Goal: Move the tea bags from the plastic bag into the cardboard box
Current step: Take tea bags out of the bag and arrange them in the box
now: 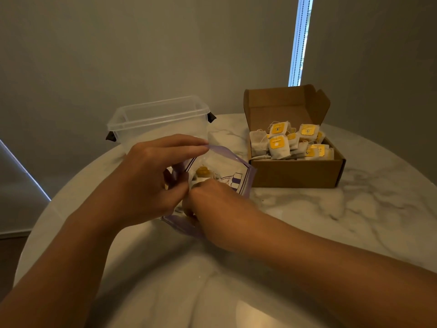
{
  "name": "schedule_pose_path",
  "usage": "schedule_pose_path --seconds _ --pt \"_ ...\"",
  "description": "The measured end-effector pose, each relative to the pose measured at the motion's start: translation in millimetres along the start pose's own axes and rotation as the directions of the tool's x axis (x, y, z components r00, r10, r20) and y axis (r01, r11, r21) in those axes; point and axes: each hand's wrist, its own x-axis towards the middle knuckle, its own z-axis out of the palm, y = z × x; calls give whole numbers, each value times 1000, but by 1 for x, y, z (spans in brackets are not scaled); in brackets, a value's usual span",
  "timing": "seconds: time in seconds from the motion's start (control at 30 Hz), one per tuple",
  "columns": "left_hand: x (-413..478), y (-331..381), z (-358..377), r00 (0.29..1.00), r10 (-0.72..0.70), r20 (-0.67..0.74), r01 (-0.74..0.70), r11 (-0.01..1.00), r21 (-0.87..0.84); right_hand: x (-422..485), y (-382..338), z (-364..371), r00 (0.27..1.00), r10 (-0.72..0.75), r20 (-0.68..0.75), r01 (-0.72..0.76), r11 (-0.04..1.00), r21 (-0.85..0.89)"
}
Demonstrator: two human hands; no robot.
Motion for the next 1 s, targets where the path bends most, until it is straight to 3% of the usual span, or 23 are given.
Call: schedule_pose_path --seconds 0.13,0.33,0.57,0.67,0.73,0.87,1.0 --pt "-1 -2 -1 1000 -11 -18 11 1000 3 -1 5 -4 999 12 -33 -12 1000 21" --pt "-1 -2 -2 1000 -12 -28 13 1000 5 -23 22 -43 992 103 -79 -72 942 328" --pt "-1 -3 -1 1000 -25 -18 26 999 19 -35 50 -85 978 207 -38 -103 627 772" --pt "-1 -5 -1 1000 -16 -19 16 1000 17 -39 64 -95 962 257 -87 -50 483 874" --pt "-1 -6 0 1000 -3 -18 4 1000 20 -41 76 -100 943 302 -137 -11 441 898" --pt "0 -8 1 999 29 -23 -29 1000 0 -47 108 -112 868 425 -257 10 502 865" --pt "0 -12 4 999 19 -29 -19 1000 5 -58 150 -120 713 522 -469 -139 761 634"
